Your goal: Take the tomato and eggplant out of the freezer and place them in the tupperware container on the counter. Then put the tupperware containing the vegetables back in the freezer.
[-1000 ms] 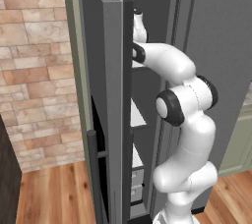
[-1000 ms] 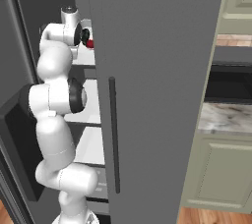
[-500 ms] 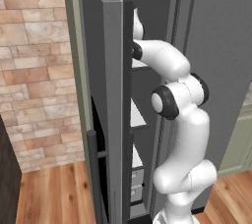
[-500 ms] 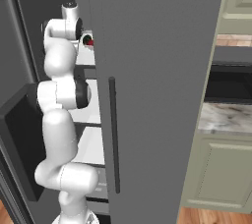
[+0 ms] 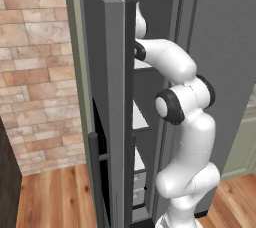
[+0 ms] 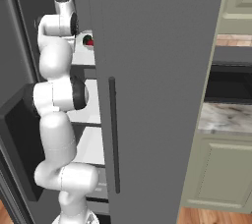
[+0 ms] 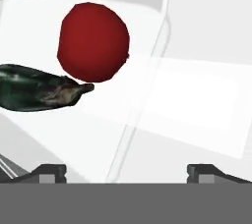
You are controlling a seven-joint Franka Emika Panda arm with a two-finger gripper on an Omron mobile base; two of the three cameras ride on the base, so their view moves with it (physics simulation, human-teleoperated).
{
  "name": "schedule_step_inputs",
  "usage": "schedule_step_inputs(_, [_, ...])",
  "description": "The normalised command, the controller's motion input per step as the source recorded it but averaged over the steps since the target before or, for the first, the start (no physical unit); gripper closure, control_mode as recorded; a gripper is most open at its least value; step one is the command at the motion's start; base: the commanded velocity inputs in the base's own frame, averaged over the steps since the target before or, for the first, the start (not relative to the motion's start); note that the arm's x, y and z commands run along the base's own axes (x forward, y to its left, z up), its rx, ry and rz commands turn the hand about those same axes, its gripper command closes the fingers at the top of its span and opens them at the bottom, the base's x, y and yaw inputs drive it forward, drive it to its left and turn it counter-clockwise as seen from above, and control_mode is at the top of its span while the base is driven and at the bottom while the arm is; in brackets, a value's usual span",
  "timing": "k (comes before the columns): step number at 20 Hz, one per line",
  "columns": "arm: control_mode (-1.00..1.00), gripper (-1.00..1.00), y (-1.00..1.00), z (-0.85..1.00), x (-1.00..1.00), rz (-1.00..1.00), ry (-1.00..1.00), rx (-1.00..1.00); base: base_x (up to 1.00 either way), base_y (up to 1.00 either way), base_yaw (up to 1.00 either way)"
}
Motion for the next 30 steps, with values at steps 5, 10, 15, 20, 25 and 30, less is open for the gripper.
schedule_step_inputs(5, [-1.0, -1.0, 0.0, -0.05, -0.53, 0.0, -0.21, 0.0, 0.0, 0.0, 0.0])
schedule_step_inputs(10, [-1.0, -1.0, -0.1, -0.23, -0.65, 0.0, -0.19, 0.0, 0.0, 0.0, 0.0])
schedule_step_inputs(15, [-1.0, -1.0, -0.34, -0.04, -0.89, 0.0, -0.19, 0.0, 0.0, 0.0, 0.0])
schedule_step_inputs(20, [-1.0, -1.0, -0.64, 0.05, -1.0, 0.0, -0.1, 0.07, 0.0, 0.0, 0.0])
schedule_step_inputs(25, [-1.0, -1.0, -0.75, 0.05, -1.0, -0.01, -0.02, 0.15, 0.0, 0.0, 0.0])
schedule_step_inputs(30, [-1.0, -1.0, -0.76, 0.0, -1.0, -0.07, 0.0, 0.18, 0.0, 0.0, 0.0])
